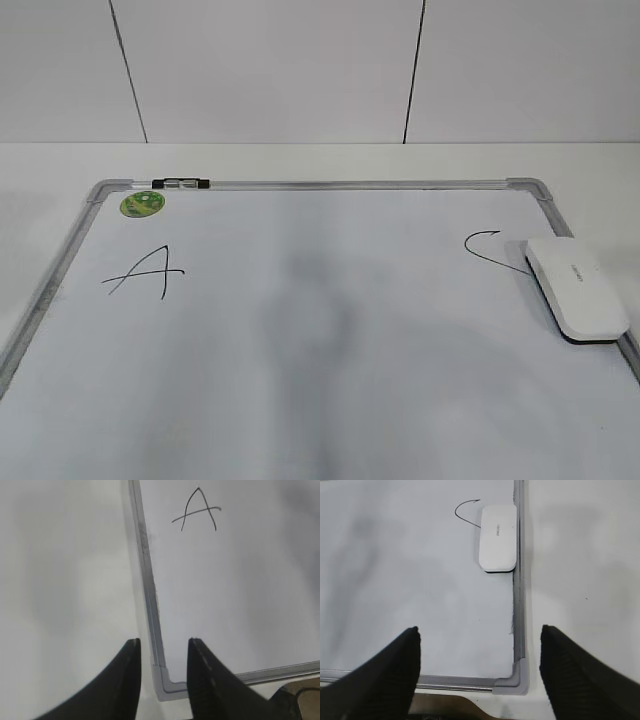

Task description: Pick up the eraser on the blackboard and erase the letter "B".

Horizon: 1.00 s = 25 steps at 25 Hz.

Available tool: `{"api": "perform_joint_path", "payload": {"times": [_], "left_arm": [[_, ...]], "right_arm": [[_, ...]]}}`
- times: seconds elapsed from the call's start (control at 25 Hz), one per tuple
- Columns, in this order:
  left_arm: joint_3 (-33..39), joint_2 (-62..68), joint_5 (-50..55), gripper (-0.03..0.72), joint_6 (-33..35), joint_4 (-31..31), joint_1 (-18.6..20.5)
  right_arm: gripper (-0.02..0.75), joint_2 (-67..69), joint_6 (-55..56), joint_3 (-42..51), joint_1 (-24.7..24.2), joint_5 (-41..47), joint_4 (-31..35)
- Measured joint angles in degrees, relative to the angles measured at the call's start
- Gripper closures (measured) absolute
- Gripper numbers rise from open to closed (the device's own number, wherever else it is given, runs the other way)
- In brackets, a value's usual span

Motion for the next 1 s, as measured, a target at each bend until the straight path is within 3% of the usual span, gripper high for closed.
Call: {"api": "perform_joint_path", "payload": {"times": [0.28, 0.68, 1.0], "left_arm": [[5.56, -17.51, -0.69, 0.448, 0.10, -0.63, 0.00], [19.51, -37.98, -1.50, 0.450, 0.95, -0.26, 0.00], [23.82, -45.55, -3.53, 0.452, 1.32, -0.26, 0.00]], "right_arm": [[0.166, -12.67, 0.00, 3.64, 0.00, 0.36, -0.24], [0.166, -19.53, -0.56, 11.77, 0.00, 0.57, -1.76], [0.166, -25.50, -4.40, 16.76, 0.00, 0.61, -2.78]]}}
